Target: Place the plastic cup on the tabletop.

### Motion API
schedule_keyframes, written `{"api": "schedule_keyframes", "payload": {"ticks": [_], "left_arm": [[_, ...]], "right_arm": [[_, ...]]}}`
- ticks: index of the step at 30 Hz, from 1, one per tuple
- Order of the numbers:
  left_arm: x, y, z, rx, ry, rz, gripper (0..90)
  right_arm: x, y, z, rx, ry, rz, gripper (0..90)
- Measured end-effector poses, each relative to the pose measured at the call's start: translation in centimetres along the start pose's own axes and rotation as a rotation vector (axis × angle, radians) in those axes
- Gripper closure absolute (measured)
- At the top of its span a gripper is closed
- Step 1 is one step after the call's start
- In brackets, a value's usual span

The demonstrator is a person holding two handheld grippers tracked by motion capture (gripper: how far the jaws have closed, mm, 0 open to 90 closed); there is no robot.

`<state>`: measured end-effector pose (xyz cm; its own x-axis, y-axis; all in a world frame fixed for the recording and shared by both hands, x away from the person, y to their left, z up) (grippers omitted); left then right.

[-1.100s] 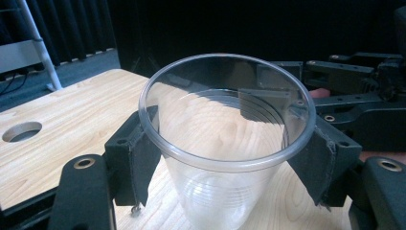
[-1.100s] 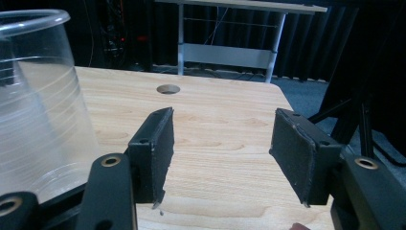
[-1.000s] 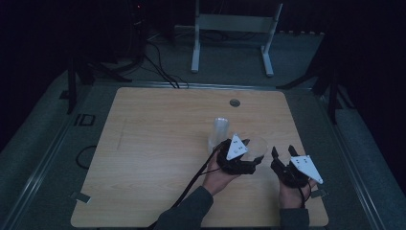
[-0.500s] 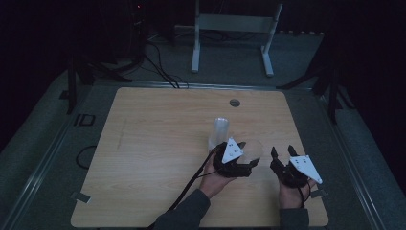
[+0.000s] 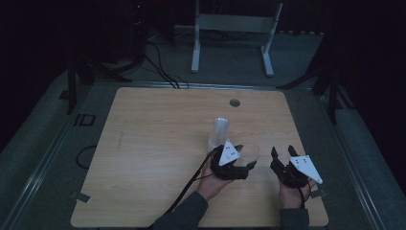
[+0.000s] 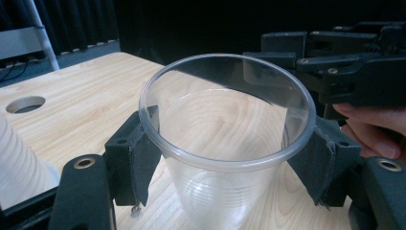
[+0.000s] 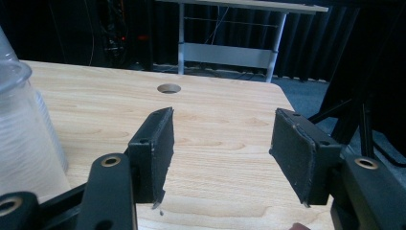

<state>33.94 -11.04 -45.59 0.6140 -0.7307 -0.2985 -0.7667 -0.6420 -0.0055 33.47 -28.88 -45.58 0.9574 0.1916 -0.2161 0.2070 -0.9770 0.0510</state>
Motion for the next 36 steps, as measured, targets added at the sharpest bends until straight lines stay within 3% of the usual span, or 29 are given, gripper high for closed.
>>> {"api": "schedule_keyframes", "payload": {"ticks": [36], "left_arm": [[-0.7, -0.9, 3.3, 0.005, -0.069, -0.031, 30.0]], "right_arm": [[0.0, -0.1, 0.1, -0.001, -0.005, -0.003, 40.1]]}}
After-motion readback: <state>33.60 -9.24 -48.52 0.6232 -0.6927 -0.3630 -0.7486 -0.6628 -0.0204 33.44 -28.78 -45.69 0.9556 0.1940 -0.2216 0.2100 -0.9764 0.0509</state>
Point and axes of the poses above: each handheld gripper's, and its own axes: x roughly forward along the jaws, z roughly out of its underside, y roughly to its right, the point moved 6 cm from there along x, roughly forward along the jaws, and after that the axes turned 7 degrees about -z, right-handed, at the moved point
